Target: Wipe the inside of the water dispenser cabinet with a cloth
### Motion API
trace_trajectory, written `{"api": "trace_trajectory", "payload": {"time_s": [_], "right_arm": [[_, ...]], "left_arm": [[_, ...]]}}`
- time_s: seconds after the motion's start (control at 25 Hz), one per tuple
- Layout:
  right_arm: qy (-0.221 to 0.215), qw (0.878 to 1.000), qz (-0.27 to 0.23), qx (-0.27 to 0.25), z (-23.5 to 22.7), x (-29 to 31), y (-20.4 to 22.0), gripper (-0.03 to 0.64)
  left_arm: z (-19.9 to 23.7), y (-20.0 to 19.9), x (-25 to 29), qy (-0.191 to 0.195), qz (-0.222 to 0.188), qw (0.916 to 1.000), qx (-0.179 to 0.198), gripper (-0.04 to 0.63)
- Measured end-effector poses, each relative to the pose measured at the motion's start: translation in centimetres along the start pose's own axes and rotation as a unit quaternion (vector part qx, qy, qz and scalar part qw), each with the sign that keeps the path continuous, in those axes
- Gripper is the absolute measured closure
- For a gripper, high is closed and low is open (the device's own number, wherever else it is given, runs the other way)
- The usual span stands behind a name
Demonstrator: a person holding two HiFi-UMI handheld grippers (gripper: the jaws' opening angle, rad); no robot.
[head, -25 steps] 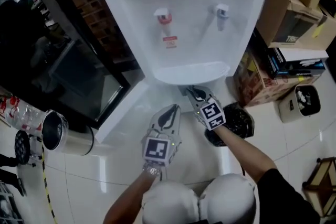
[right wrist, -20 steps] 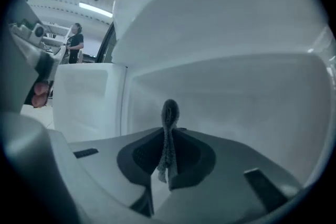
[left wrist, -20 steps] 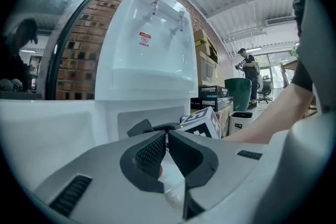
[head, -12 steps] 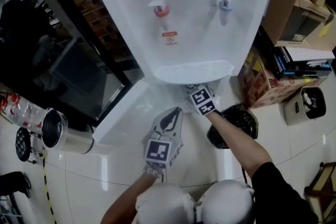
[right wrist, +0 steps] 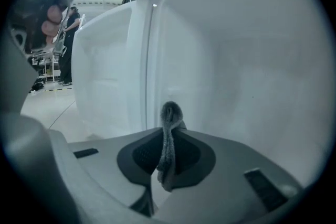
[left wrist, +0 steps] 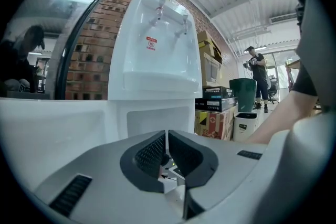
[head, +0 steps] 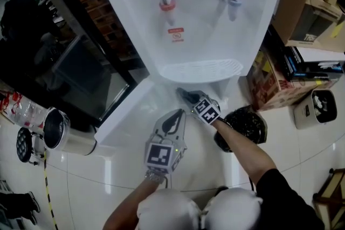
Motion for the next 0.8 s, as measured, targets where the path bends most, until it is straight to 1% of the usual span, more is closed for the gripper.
{"api": "trace_trajectory", "payload": {"time_s": [0.08, 0.12, 0.2, 0.32, 0.44, 0.48, 0.56, 0.68, 0.8], "right_arm": [[0.003, 1.0, -0.003, 0.01, -0.2, -0.7, 0.5, 0.594], [0.009, 1.0, -0.016, 0.016, -0.5, -1.4, 0.1, 0.595], [0.024, 0.998, -0.058, 0.019, -1.2, -3.3, -2.3, 0.595], [0.045, 0.991, -0.123, -0.003, -2.0, -5.8, -7.2, 0.595], [0.051, 0.985, -0.162, -0.012, -2.2, -6.6, -10.4, 0.595], [0.051, 0.985, -0.162, -0.013, -2.2, -6.2, -10.7, 0.595], [0.046, 0.989, -0.137, -0.015, -2.1, -4.6, -9.6, 0.595], [0.037, 0.996, -0.085, -0.014, -1.4, -2.1, -6.4, 0.595], [0.03, 0.999, -0.042, -0.011, -0.4, -0.5, -3.1, 0.594]], "left_arm": [[0.0, -0.1, 0.0, -0.003, -0.007, 1.0, -0.003, 0.575], [0.1, -0.2, 0.0, -0.006, -0.013, 0.9999, -0.006, 0.575], [0.2, -0.3, 0.1, -0.008, -0.02, 0.9997, -0.008, 0.575], [0.1, -0.3, 0.3, -0.007, -0.018, 0.9998, -0.006, 0.575], [-0.1, -0.3, 0.3, -0.004, -0.014, 0.9999, -0.002, 0.575], [-0.1, -0.3, 0.3, -0.004, -0.017, 0.9998, 0.0, 0.575], [-0.1, -0.2, 0.3, -0.004, -0.02, 0.9998, 0.004, 0.575], [0.0, -0.4, 0.1, -0.004, -0.023, 0.9997, 0.008, 0.575], [0.2, -0.5, -0.2, -0.005, -0.024, 0.9997, 0.007, 0.575]]}}
Point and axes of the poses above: the fingertips, and each gripper's own axes: x forward along the fingers, z to its left, y out of its underside, the point moved 3 cm from there along -x, backward along the fingers, and after that the axes turned 13 degrees about -y, right-handed, at the moved point
